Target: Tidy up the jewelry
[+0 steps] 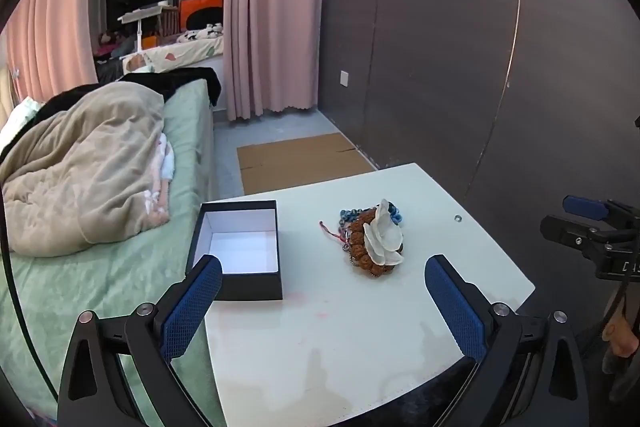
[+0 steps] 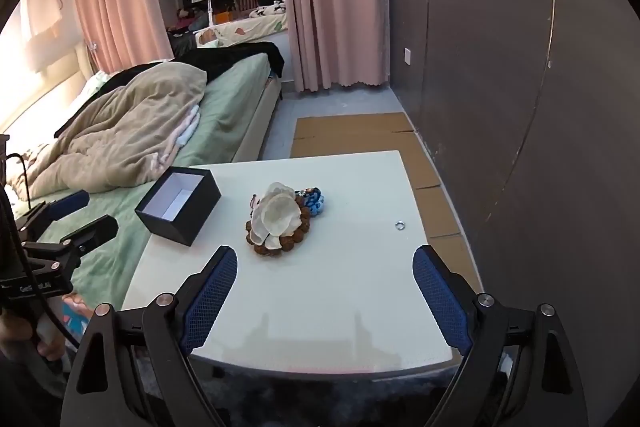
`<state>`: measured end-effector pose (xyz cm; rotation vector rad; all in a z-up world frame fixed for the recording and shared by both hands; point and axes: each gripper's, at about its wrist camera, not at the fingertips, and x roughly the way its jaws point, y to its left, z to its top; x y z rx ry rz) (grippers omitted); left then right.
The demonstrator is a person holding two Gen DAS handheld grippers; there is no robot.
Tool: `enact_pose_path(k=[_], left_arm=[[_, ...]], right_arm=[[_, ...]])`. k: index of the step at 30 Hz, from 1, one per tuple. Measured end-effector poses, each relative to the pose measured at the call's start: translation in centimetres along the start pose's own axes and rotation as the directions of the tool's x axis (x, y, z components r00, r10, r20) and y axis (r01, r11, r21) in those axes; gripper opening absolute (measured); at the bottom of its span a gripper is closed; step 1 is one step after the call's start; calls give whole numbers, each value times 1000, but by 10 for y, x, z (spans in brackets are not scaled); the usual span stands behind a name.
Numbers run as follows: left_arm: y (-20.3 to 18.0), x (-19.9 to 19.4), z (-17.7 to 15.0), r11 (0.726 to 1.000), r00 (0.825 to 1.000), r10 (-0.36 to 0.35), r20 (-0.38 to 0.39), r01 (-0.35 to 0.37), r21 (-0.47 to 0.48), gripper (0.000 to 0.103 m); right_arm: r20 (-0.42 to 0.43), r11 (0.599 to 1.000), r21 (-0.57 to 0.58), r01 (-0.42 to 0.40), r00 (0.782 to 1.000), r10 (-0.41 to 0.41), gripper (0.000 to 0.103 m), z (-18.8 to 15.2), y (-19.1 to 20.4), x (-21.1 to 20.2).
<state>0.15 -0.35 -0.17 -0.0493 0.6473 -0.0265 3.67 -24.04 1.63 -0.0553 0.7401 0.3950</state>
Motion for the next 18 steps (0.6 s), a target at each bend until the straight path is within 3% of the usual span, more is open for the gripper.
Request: enact_pose_path(k=[18], left_arm=[[-1,-2,2,1000,1000,-7,10,7,-7,101]], right_arm=[[12,1000,6,10,1000,-10,90,2,-2,0]])
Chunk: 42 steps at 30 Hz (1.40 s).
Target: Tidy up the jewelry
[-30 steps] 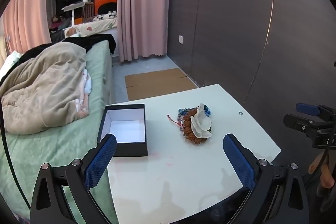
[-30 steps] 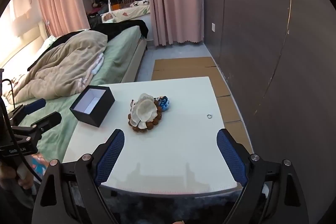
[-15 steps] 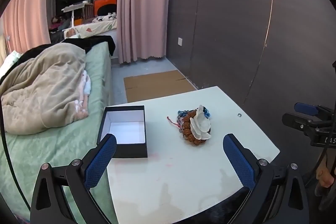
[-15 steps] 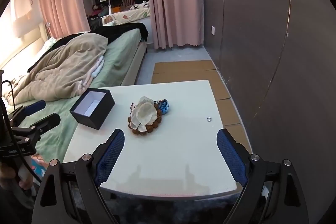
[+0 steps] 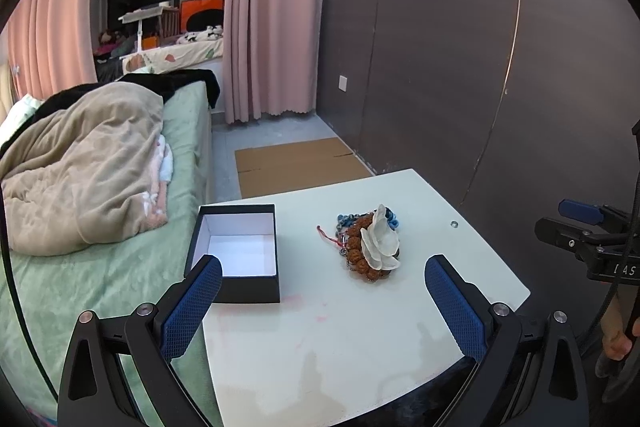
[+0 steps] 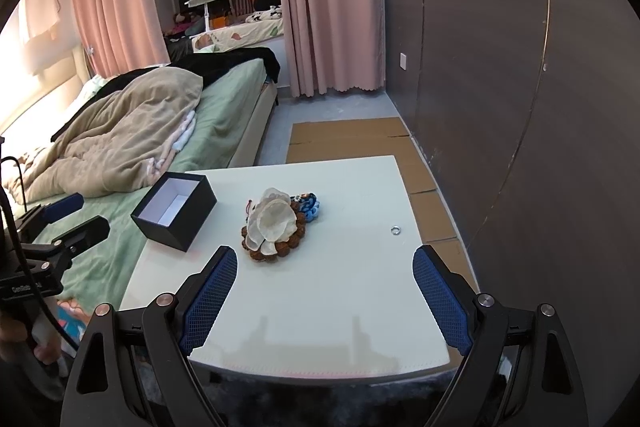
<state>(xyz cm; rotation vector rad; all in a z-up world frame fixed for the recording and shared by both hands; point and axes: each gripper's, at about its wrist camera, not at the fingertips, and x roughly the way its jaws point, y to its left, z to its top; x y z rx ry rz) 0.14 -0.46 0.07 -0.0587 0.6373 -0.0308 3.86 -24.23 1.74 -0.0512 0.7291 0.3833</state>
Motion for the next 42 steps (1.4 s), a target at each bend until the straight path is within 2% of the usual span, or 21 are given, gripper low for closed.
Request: enact_pose_path(k=[19,27,42], left_arm=[[0,-1,0,1000,1000,-7,8,7,-10,101],[1,-1,1,1000,1000,-13,7,14,-18,101],[4,-6,1,999,1000,-27,11,27,-29,101]], right_arm=[[36,1000,4,-21,999,21,90,0,1,-3],[57,1000,7,-2,998,1,90,-2,3,-7],[44,1000,12,-3,999,3,90,-4,2,-5]])
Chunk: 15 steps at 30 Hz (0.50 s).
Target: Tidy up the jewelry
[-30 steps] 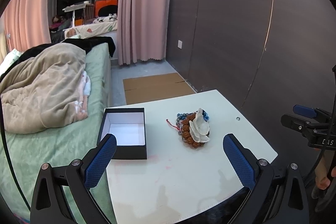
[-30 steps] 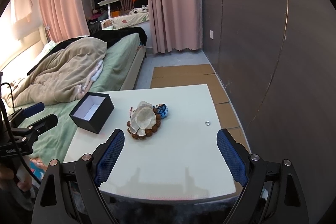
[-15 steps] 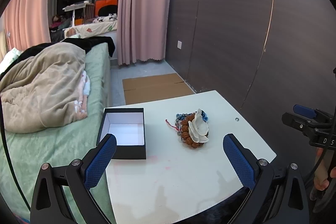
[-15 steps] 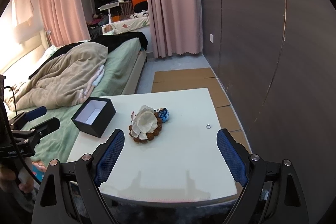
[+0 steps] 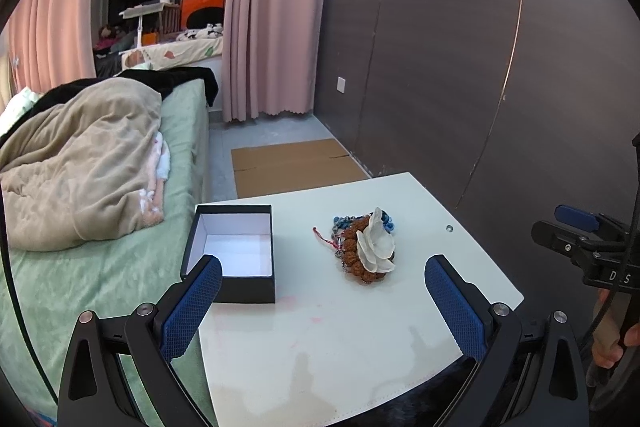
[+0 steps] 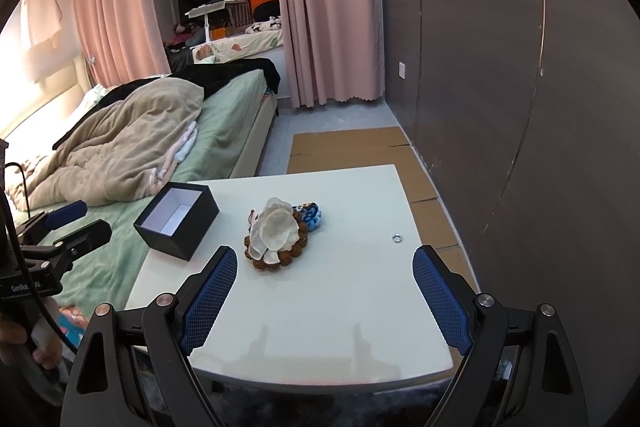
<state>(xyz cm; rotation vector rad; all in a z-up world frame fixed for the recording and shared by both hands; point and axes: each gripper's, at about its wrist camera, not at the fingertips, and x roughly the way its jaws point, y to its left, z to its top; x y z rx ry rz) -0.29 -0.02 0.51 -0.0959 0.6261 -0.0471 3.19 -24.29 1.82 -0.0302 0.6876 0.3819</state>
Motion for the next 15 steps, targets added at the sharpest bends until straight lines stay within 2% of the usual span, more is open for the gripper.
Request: enact_pose_path(k=[8,15], left_arm=[[-2,8,3,1000,1000,-6,-10,6,-8,101],[-8,26,13,999,999,-28,-26,28,-18,101]], right_arm=[[-25,999,22,-29,999,29,90,0,-3,12],[-41,998,62,-10,999,12,90,2,-17,26]])
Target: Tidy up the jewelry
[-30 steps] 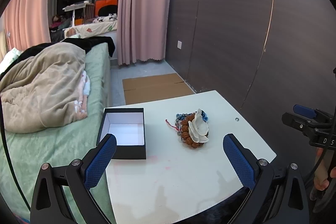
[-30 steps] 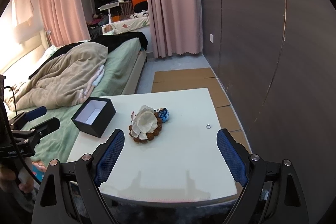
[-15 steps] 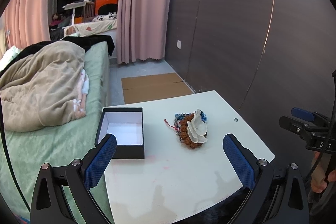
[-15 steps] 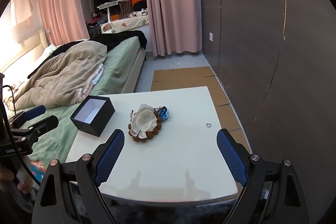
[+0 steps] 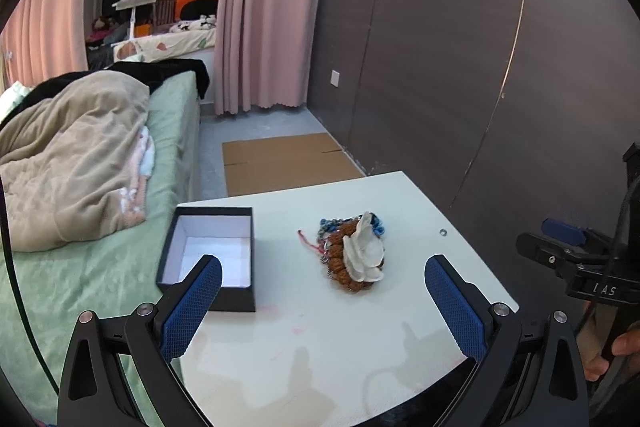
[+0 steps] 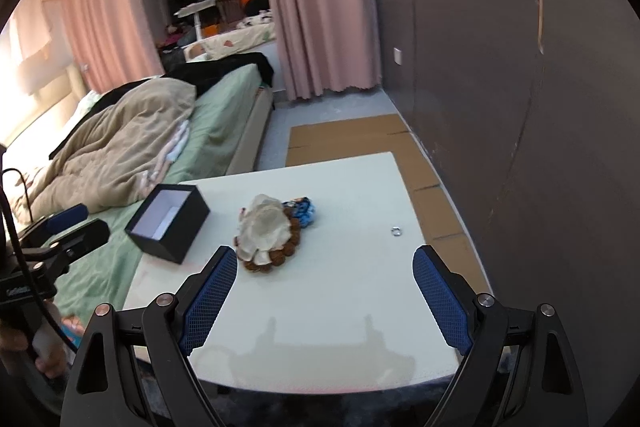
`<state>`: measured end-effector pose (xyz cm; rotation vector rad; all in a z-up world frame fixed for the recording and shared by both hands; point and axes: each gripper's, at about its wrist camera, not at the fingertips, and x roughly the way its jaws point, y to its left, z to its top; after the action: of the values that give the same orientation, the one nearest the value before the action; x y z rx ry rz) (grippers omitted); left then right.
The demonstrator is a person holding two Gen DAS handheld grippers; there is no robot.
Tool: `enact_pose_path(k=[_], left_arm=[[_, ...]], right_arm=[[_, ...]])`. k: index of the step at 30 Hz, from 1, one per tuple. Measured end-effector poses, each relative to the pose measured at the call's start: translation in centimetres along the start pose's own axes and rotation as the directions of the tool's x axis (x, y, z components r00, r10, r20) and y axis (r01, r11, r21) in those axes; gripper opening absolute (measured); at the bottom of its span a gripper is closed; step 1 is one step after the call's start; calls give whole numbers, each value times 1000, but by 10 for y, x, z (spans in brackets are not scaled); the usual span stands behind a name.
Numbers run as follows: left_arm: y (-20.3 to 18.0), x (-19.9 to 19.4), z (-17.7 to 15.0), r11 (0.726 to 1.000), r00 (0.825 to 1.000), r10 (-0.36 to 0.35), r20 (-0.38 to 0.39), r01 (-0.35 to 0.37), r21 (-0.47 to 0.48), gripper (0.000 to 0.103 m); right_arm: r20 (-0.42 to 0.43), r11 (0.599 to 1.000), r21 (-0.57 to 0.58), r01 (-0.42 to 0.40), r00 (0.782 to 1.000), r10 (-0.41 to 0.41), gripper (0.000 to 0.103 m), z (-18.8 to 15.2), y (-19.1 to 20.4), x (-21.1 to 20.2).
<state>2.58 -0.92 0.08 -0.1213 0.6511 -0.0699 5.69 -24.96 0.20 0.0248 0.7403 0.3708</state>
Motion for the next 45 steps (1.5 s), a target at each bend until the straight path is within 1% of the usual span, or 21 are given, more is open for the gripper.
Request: enact_pose_path(k=[7,9,11,13,15,19,20,22,23,24,26,28,30,31,32,33,34,35,40,42,45], left_arm=[[-6,25,11,1000,999,-30,-21,30,-10,101],[-8,34,13,998,998,-57,-35,57,-8,98],[-10,45,15,998,997,-65,-46,64,-5,98],[-10,58,17,998,996,-66,-66,65,-12,94],[-11,73,18,996,992,-83,-100,81,-24,83],[-14,99,16,995,985,-100,-142,96,-32,75],[-16,106,16,994,982,-109,-153,106,-28,72],[-20,115,16,993,978,-116,-171,114,-24,67],[-22,122,16,992,975,-126,-185,124,-22,64],[-25,126,15,991,972,-132,-193,131,-18,61],[-29,136,12,991,969,-133,-209,136,-3,59],[-31,145,10,992,966,-123,-226,128,7,51],[-32,155,7,991,960,-123,-252,131,17,38],[-33,159,6,991,957,-121,-264,131,21,34],[-33,162,4,991,954,-117,-275,128,24,26],[-32,166,2,991,952,-116,-285,128,25,17],[-32,169,1,991,950,-114,-290,127,27,12],[-32,171,1,992,949,-112,-295,125,28,3],[-28,161,6,989,959,-134,-249,144,21,0],[-24,156,11,988,964,-147,-224,152,6,0],[-19,150,19,988,969,-153,-195,156,-1,0]], right_arm=[[-17,997,73,11,1000,-9,90,6,-26,18],[-24,996,82,29,999,-27,90,9,-31,24],[-35,995,94,35,999,-31,90,11,-36,31],[-56,993,115,28,998,-21,90,13,-44,41],[-77,991,133,12,997,-1,90,14,-50,51],[-110,988,154,-9,994,26,90,11,-61,73],[-117,986,165,-21,992,41,90,10,-64,79],[-123,983,183,-18,991,41,89,8,-71,89],[-133,982,188,-11,990,37,87,7,-75,95],[-138,981,191,-19,989,46,83,7,-77,99],[-144,980,193,-45,987,74,77,6,-81,107],[-163,982,185,-42,984,73,71,5,-83,119],[-197,984,176,-38,978,73,56,3,-85,132],[-218,983,175,-46,972,84,52,2,-86,140],[-225,983,174,-56,970,95,46,2,-86,144],[-228,983,171,-63,968,101,43,2,-86,148],[-233,985,165,-60,967,98,43,2,-85,151],[-236,987,154,-51,968,86,42,2,-85,155],[-247,992,124,0,969,31,35,1,-88,168],[-254,994,111,15,967,14,28,1,-88,173],[-259,997,66,51,965,-32,26,2,-82,178]])
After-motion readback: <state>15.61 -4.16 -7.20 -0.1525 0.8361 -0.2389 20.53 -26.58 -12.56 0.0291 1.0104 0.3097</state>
